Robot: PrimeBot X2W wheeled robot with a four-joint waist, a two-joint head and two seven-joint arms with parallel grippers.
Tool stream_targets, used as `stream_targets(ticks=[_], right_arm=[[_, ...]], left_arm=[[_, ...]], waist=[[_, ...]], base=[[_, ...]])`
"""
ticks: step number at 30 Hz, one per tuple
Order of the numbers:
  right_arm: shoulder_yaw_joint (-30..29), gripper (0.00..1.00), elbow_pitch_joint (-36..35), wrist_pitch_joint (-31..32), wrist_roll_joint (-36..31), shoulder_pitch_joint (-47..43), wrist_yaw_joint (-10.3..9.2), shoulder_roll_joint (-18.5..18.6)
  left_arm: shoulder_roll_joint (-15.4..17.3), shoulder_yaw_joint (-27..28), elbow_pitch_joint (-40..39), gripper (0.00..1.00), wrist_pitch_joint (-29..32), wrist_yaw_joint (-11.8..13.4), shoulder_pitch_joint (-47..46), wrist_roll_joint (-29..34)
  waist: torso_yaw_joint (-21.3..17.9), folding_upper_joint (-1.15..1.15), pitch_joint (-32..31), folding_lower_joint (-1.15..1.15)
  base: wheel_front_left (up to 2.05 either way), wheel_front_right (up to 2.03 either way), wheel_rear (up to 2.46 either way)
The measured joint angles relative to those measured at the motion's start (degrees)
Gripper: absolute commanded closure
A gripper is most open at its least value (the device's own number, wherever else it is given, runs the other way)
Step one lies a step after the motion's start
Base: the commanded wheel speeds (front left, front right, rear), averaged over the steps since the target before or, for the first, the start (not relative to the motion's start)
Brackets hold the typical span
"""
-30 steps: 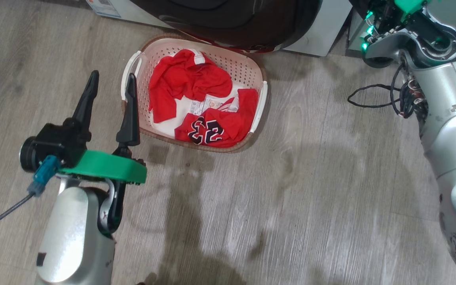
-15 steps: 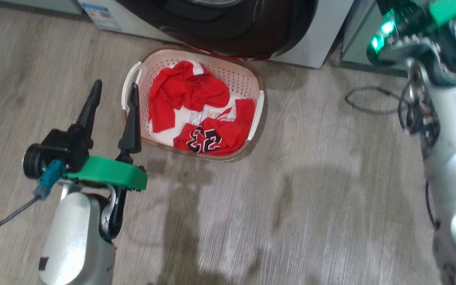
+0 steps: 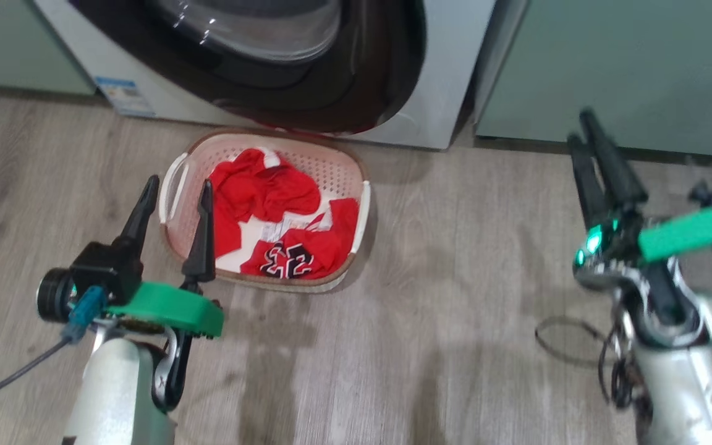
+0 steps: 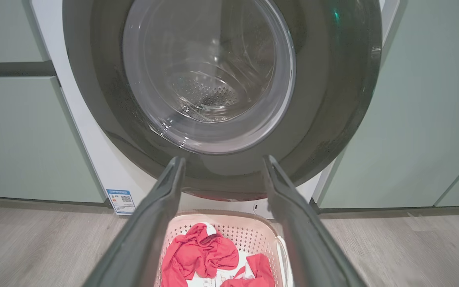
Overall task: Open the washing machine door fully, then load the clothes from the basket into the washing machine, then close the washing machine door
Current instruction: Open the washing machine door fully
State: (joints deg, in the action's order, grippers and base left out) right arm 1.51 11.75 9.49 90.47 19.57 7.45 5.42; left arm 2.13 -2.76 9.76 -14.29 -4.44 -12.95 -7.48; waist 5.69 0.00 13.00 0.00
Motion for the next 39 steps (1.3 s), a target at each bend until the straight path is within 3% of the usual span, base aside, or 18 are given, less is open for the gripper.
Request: stream_targets(ticks=[3, 8, 15, 20, 28, 32, 39], right_arm=[[0.32, 0.0, -2.04, -2.44, -1.81, -3.82, 0.0, -0.36], [1.15, 0.0, -6.45, -10.09, -10.63, -10.23, 0.0, -0.46], [1.27, 0.0, -8.18, -20.54, -34.57, -12.66, 0.0, 2.85], [-1.75, 0.0, -9.44, -21.08, -52.88, -12.38, 0.0, 3.24], [-6.46, 0.0, -13.63, -18.31, -75.02, -12.09, 0.03, -0.85], [-7.35, 0.0, -13.15, -17.71, -79.48, -13.1, 0.03, -1.91], [-8.68, 0.0, -7.64, -17.88, -80.64, -16.03, 0.03, -2.46]], left_arm=[[0.07, 0.26, 0.16, 0.0, 0.0, -0.01, 0.66, 0.01], [0.23, 0.59, 0.45, 0.0, 0.0, -0.26, 1.92, 0.52], [0.36, 1.0, 0.45, 0.0, 0.0, -0.25, 3.61, 0.57], [0.54, 1.05, 0.45, 0.0, 0.0, -0.26, 3.83, 0.57], [0.86, 1.07, 0.58, 0.0, 0.0, -0.43, 5.36, 0.58], [0.87, 1.04, 0.64, 0.0, 0.0, -0.43, 5.83, 0.58], [0.87, 1.02, 0.91, 0.0, 0.0, -0.4, 6.89, 0.58]], waist=[[-0.84, 0.0, -0.75, 0.0], [-2.3, 0.0, -2.4, 0.0], [-3.83, 0.0, -3.81, 0.0], [-4.55, 0.0, -4.76, 0.0], [-4.68, 0.0, -6.17, 0.0], [-4.43, 0.0, -6.61, 0.0], [-4.17, 0.0, -7.74, 0.0]], base=[[0.0, 0.0, 0.0], [0.0, 0.0, 0.0], [0.0, 0.0, 0.0], [0.0, 0.0, 0.0], [0.0, 0.0, 0.0], [0.0, 0.0, 0.0], [0.0, 0.0, 0.0]])
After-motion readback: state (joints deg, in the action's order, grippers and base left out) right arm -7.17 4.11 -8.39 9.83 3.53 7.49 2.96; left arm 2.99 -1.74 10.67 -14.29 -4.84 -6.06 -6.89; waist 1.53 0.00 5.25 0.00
